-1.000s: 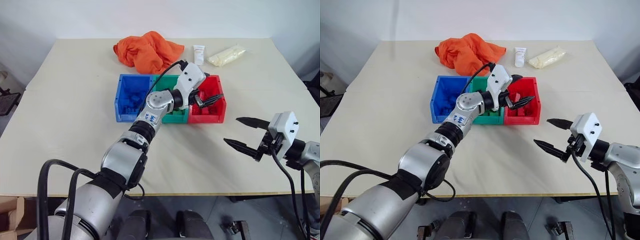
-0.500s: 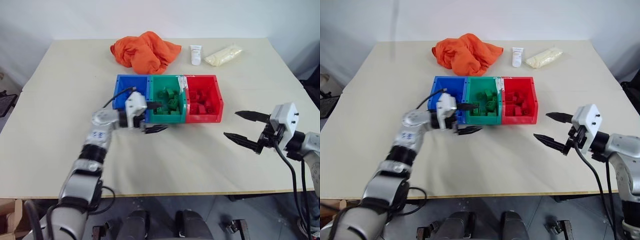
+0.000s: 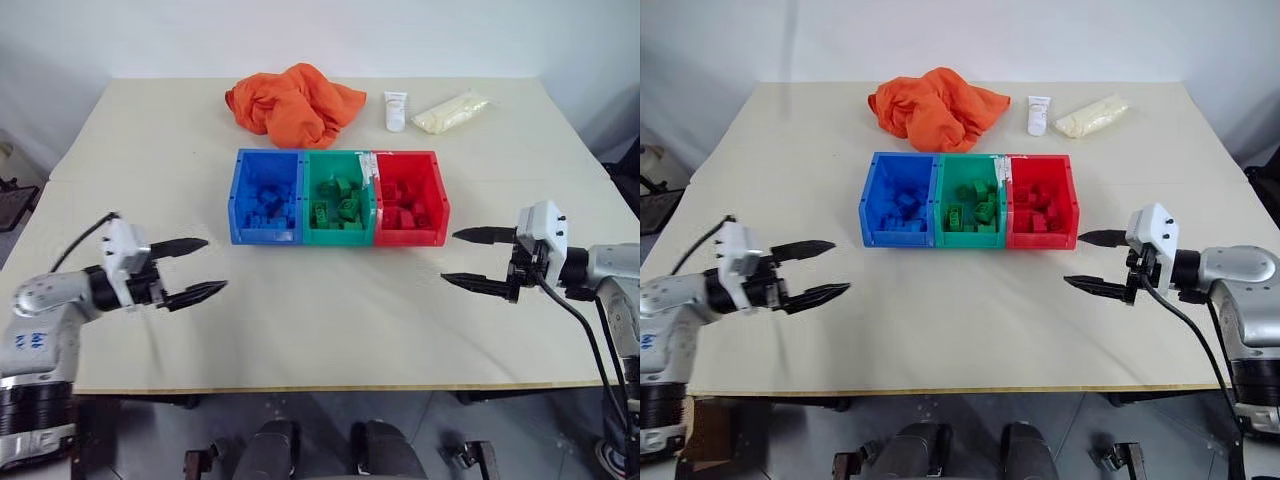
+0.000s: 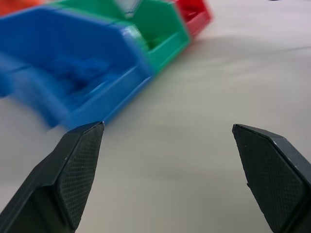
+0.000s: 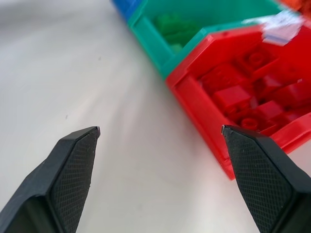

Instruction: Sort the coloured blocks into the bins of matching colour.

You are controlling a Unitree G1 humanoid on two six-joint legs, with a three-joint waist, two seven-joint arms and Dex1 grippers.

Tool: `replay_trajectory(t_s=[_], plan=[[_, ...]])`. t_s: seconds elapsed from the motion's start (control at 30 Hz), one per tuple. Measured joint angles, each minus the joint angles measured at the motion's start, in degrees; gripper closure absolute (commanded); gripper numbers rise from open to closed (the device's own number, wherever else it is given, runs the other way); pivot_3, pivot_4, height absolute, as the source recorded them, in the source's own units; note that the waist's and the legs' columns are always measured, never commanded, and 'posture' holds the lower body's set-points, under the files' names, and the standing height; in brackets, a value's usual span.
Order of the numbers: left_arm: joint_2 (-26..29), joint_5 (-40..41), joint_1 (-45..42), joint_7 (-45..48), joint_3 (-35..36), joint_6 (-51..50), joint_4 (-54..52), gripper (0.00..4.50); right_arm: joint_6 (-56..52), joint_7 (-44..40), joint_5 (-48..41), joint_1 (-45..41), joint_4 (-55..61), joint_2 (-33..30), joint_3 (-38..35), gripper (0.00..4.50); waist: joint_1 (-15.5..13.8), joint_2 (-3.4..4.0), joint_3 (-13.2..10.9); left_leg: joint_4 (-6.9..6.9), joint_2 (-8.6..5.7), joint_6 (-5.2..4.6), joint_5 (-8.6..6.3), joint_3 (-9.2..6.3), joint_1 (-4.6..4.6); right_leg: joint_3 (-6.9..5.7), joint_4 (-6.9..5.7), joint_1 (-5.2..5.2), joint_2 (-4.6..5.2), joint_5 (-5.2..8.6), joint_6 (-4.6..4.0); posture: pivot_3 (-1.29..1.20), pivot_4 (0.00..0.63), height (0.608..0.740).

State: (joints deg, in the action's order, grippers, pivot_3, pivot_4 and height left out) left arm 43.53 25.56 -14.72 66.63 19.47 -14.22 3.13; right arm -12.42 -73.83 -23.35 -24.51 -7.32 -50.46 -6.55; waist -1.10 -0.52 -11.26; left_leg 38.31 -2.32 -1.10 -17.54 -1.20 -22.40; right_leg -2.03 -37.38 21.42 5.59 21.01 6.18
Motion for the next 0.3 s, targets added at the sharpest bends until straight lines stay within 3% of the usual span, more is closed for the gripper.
replay_trajectory(t_s=[0.3], plan=[[0.4,1.3,1.3,-2.7,2.2,-0.6,0.0,0.01,2.0,-1.5,1.4,-2.3,-2.8,0.7,1.6,0.3,0.5,0.0,0.0,-0.09,0.01,0.01,-0.01,0.02,-0.01,-0.02,-0.04,0.05,-0.01,0.0,0.0,0.0,0.15,0.74]])
